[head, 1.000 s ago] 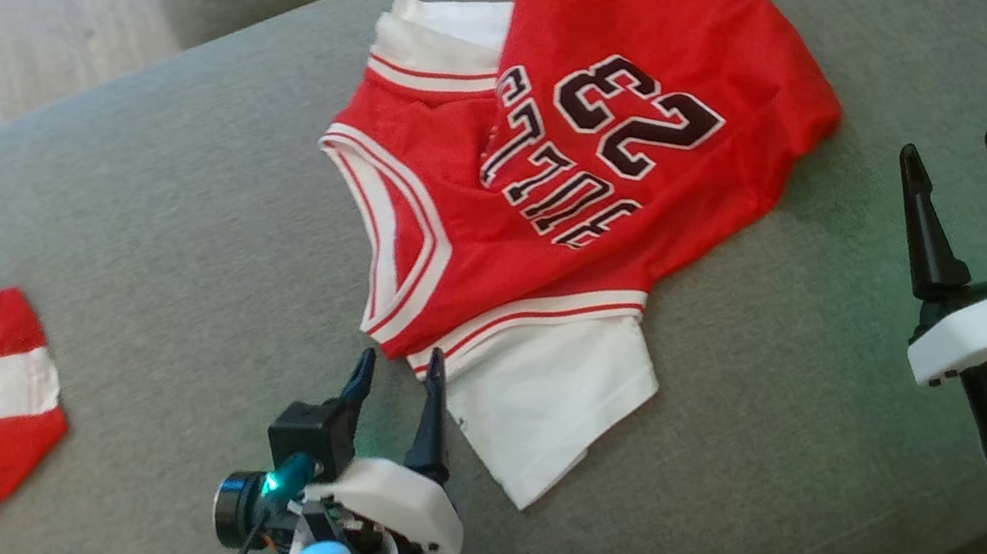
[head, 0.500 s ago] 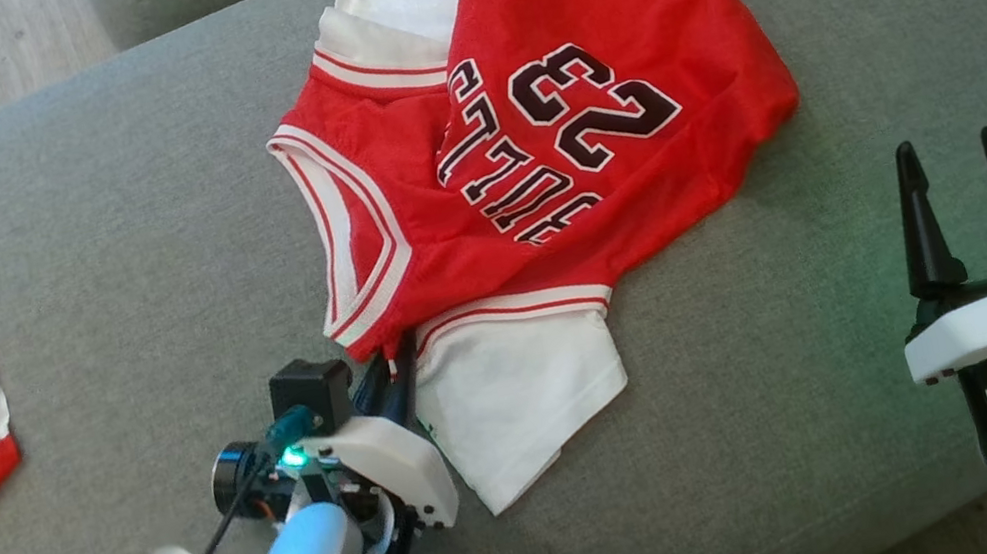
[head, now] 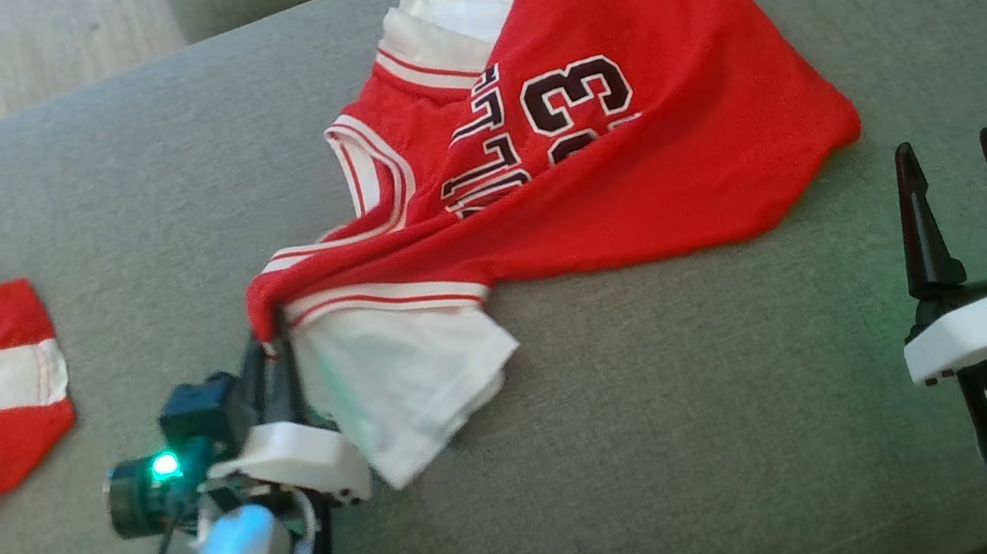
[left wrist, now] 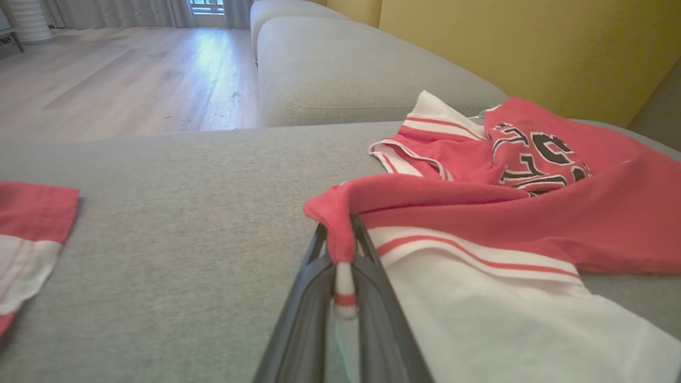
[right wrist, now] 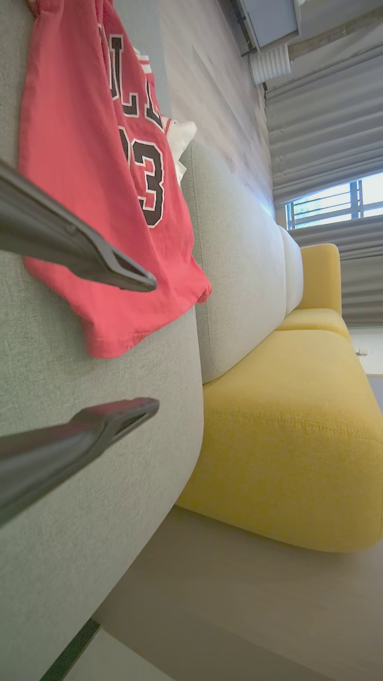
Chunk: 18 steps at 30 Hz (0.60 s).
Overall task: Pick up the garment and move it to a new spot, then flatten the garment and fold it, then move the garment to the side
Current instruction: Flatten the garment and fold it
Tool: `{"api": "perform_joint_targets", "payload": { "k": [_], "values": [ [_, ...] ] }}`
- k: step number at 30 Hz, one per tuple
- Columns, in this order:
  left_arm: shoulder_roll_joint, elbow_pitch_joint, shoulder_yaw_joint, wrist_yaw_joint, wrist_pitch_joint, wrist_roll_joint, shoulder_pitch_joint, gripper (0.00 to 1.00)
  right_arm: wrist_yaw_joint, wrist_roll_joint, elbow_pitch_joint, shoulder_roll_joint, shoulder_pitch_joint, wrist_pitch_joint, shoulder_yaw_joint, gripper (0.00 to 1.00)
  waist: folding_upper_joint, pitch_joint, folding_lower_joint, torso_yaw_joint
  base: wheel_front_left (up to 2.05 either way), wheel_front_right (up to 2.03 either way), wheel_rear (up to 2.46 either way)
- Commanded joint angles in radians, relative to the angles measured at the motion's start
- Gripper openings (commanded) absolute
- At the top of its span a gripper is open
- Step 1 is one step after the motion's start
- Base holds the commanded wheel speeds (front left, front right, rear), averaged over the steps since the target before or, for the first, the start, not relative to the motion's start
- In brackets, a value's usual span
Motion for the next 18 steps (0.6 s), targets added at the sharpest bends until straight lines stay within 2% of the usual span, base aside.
{"api": "perform_joint_targets", "payload": {
  "k": [1,5,8,9,10,11,12,18],
  "values": [
    [0.035,-0.04,0.052,0.019,-0.021,0.007,-0.034,0.0,0.007,-0.006,-0.03,-0.005,-0.023,0.005,0.026,1.0,0.0,-0.006,0.0,0.014,0.0,0.0,0.0],
    [0.054,-0.066,0.082,0.052,-0.031,0.017,-0.022,0.0,0.007,-0.01,-0.03,-0.005,-0.02,0.012,0.03,1.0,0.0,-0.009,0.0,0.028,0.0,0.0,0.0],
    [0.058,-0.074,0.087,0.06,-0.033,0.025,-0.015,0.0,0.007,-0.011,-0.029,-0.005,-0.019,0.015,0.032,1.0,0.0,-0.01,0.0,0.036,0.0,0.0,0.0],
    [0.056,-0.073,0.085,0.063,-0.034,0.03,-0.009,0.09,0.007,-0.011,-0.027,-0.005,-0.017,0.018,0.036,1.0,0.0,-0.01,0.0,0.044,0.0,0.0,0.0],
    [0.056,-0.073,0.085,0.063,-0.034,0.03,-0.009,0.09,0.007,-0.011,-0.027,-0.005,-0.017,0.018,0.036,1.0,0.0,-0.01,0.0,0.044,0.0,0.0,0.0],
    [0.055,-0.071,0.083,0.066,-0.034,0.035,-0.008,0.65,0.007,-0.012,-0.026,-0.005,-0.017,0.019,0.038,1.0,0.0,-0.01,0.0,0.048,0.0,0.0,0.0],
    [0.054,-0.07,0.079,0.069,-0.034,0.042,-0.008,1.0,0.007,-0.012,-0.025,-0.005,-0.016,0.019,0.038,1.0,0.0,-0.011,0.0,0.053,0.0,0.0,0.0],
    [0.039,-0.114,0.08,0.062,-0.035,0.061,0.014,1.0,0.007,-0.024,-0.016,-0.005,-0.023,0.024,0.041,1.0,0.0,-0.018,0.0,0.097,0.0,0.0,0.0]
  ]
}}
